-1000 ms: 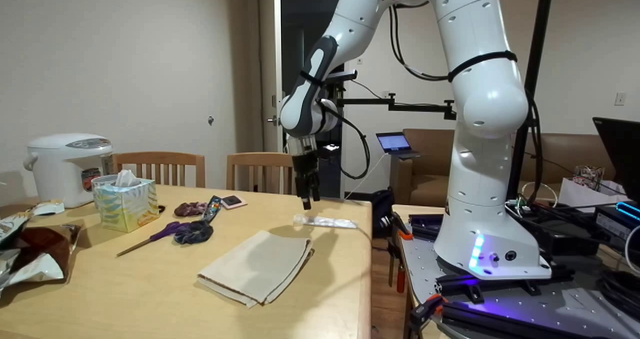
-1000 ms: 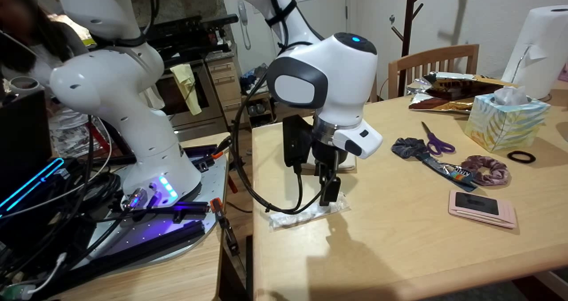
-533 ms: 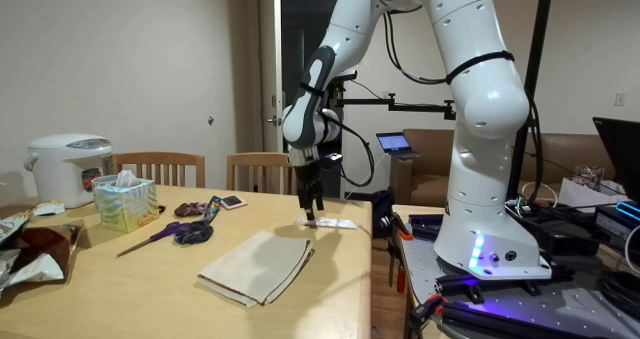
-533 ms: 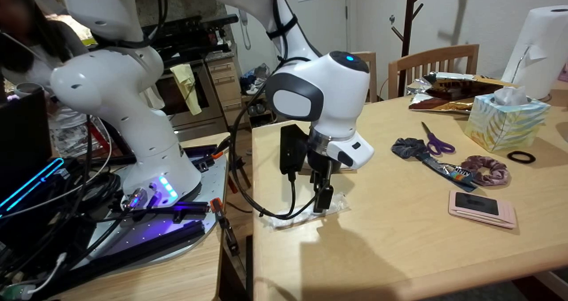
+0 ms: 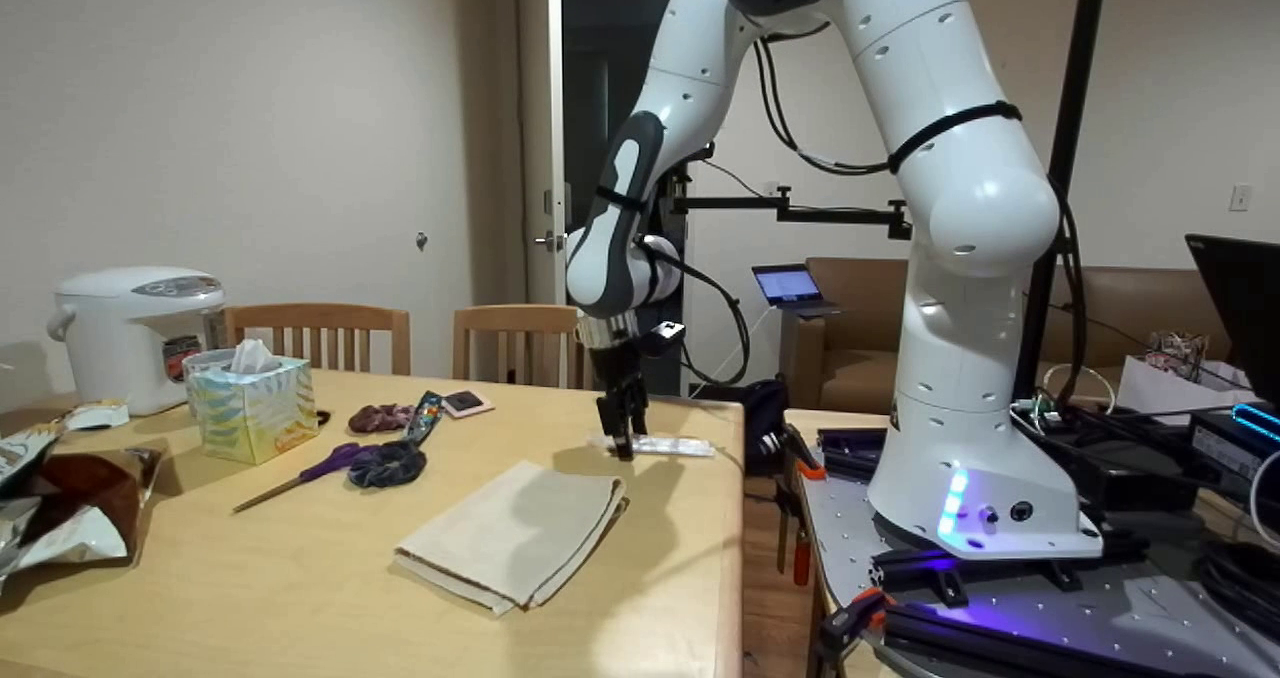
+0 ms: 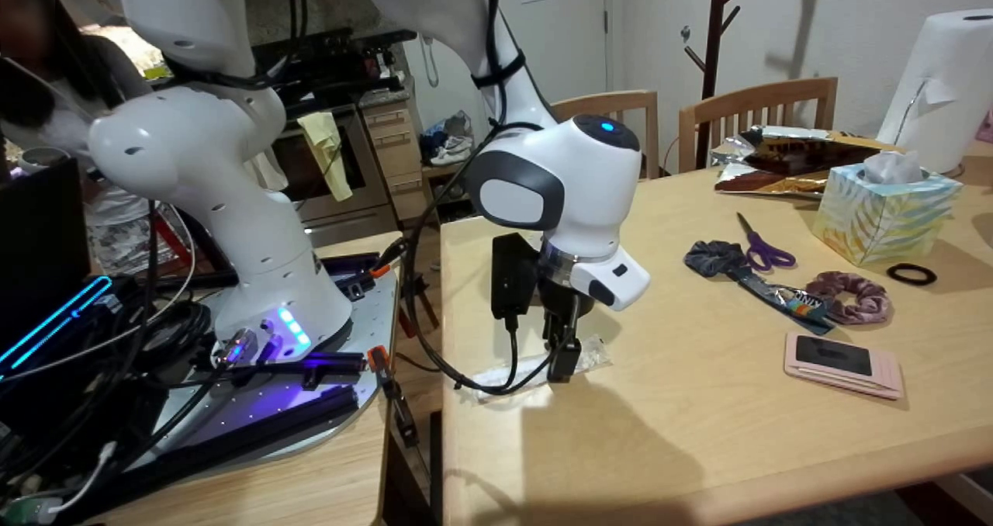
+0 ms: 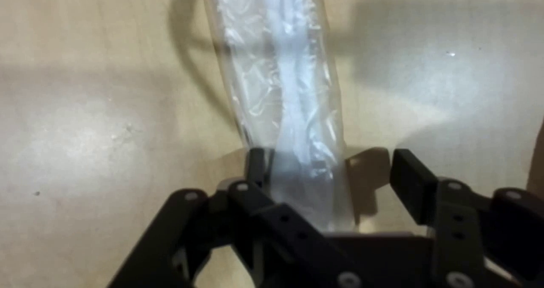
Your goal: Move the plastic spoon forward then wipe the table with the cloth.
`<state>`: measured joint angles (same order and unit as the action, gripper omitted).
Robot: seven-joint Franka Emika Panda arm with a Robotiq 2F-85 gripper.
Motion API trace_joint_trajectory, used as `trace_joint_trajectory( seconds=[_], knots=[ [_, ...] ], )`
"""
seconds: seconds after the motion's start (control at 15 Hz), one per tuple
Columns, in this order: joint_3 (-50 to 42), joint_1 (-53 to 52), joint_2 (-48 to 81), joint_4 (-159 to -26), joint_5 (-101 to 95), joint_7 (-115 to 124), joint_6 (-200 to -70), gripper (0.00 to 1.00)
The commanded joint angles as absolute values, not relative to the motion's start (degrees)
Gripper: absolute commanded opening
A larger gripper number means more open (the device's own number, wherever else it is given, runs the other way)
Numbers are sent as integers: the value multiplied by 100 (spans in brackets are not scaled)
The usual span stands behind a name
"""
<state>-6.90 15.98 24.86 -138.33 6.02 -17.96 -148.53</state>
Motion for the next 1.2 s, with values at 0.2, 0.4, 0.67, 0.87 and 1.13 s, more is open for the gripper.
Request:
trace_joint_trajectory(
  seconds=[0.2, 0.4, 0.67, 0.87, 1.13],
  knots=[
    [-653, 1629, 2635, -13825, 533, -1688, -15177, 27],
    [-676, 1578, 2611, -13833, 478, -1635, -15186, 9],
    [-828, 1417, 2477, -13860, 300, -1344, -15157, 4],
    [-1068, 1178, 2239, -13840, -51, -905, -14909, 4],
    [-1459, 767, 1843, -13773, -738, -124, -14543, 4]
  ],
)
